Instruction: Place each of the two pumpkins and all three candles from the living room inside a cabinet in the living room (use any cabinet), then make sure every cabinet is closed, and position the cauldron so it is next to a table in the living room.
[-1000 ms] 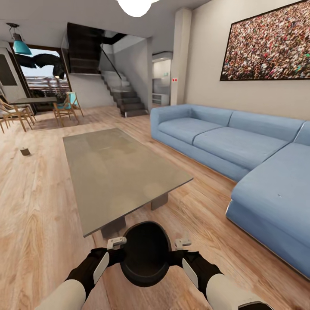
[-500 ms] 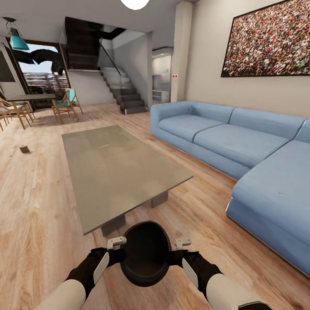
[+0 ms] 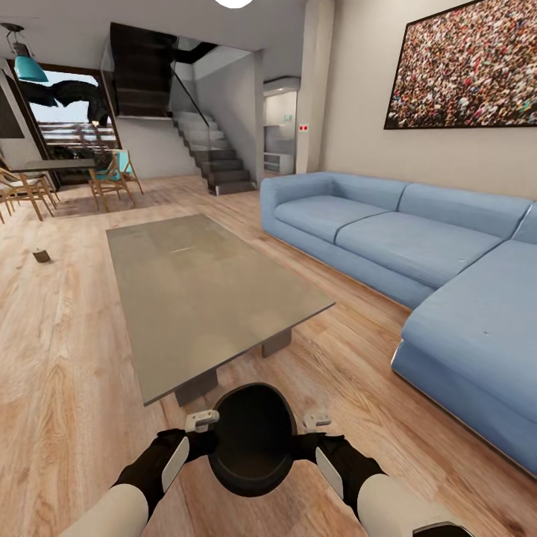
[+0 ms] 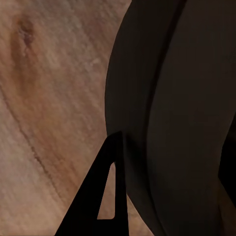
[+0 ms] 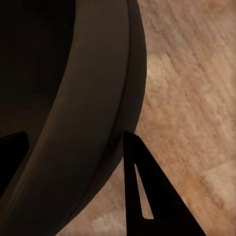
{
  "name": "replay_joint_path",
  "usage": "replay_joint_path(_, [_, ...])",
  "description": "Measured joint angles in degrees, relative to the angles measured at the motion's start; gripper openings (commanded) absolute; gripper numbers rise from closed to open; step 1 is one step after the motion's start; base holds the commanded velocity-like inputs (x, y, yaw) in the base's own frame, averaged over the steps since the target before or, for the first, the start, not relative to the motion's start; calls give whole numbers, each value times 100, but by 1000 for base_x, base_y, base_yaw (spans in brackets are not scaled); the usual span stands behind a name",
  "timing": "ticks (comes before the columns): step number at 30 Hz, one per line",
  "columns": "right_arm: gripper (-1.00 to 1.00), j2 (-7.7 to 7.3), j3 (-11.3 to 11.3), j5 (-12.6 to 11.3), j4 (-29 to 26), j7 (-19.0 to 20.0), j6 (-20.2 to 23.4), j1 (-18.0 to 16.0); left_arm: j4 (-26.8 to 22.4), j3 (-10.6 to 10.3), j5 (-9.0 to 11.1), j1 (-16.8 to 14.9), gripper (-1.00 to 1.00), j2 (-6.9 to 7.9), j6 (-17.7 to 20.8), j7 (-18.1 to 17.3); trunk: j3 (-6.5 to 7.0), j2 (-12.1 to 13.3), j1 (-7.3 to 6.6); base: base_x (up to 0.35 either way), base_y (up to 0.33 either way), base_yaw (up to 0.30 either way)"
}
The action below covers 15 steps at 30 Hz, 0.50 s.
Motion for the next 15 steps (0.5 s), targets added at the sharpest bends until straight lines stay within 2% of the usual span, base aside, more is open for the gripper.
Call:
replay_joint_path(2, [-100, 0, -30, 5, -18, 140, 0, 0, 0, 11, -12, 2, 100, 3, 3, -4, 0, 0, 0, 0, 0, 0])
replay_joint_path(3, [100, 0, -40, 15, -43, 316, -1, 0, 1, 11, -12, 2, 100, 5, 3, -4, 0, 0, 0, 0, 0, 0])
replay_joint_path(4, [100, 0, -63, -89, -57, 443, 3, -3, 3, 11, -9, 1, 100, 6, 1, -4, 0, -1, -1, 0, 0, 0])
replay_joint_path(7, [100, 0, -64, -93, -58, 445, 3, -3, 3, 11, 0, 1, 100, 7, 3, -4, 0, -1, -1, 0, 0, 0])
replay_joint_path(9, [100, 0, -64, -93, -58, 445, 5, -3, 2, 13, -73, 0, 100, 10, 4, 9, 1, -1, -1, 0, 0, 0])
replay_joint_path(10, [100, 0, -64, -93, -58, 446, 7, -3, 3, 12, -18, 0, 100, 9, 2, -1, 0, -1, -1, 0, 0, 0])
replay_joint_path(15, [100, 0, -64, -93, -58, 446, 11, -3, 3, 5, 1, 1, 100, 9, 2, -3, 0, -1, -1, 0, 0, 0])
